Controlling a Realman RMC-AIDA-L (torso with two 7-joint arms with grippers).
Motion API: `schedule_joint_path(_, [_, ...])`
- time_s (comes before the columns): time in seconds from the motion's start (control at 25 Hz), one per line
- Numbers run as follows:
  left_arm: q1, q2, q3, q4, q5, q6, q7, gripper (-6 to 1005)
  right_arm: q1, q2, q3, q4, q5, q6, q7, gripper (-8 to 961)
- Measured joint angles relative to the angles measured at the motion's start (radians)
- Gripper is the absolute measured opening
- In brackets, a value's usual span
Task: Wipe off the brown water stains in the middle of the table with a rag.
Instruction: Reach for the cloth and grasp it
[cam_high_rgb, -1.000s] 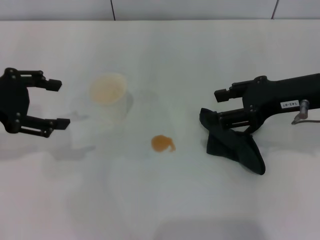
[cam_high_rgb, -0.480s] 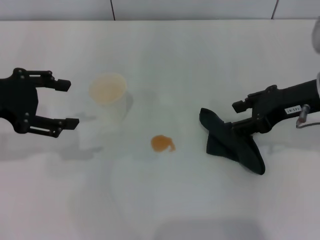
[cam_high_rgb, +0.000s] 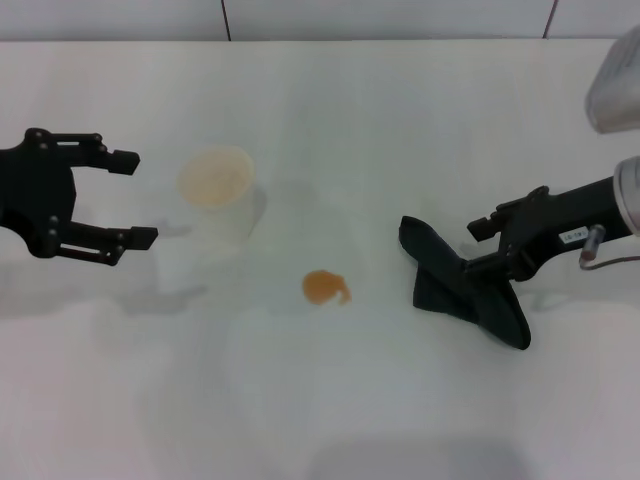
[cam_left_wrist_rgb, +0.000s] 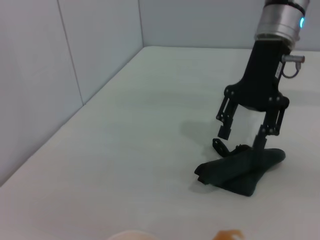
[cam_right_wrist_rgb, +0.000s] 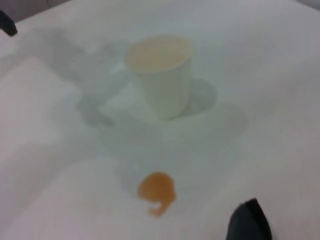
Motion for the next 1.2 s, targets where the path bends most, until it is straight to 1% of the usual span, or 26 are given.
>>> schedule_joint_path(0.36, [-0.002,0.002,0.0,0.0,0.0,-0.004,-0.001,862,-0.003,0.001,-0.084,0.025,-0.023,0.083,0.015,674])
schedule_joint_path(0.84, [0.001,-0.001,0.0,0.0,0.0,-0.015,0.006,862,-0.006,0.003,-0.148,0.029,-0.062,0.131,0.049,672])
schedule_joint_path(1.04, [0.002,-0.001,0.0,0.0,-0.001,-0.015,0.007,862,-0.007,0.003,-0.156,0.029,-0.063,0.142,0.055,671])
schedule_joint_path(1.16, [0.002,-0.001,0.0,0.0,-0.001,-0.015,0.007,862,-0.008,0.003,-0.164,0.028,-0.063,0.152,0.062,661])
schedule_joint_path(1.2, [0.002,-0.001,0.0,0.0,-0.001,-0.016,0.007,862,-0.009,0.003,-0.167,0.028,-0.063,0.155,0.063,633])
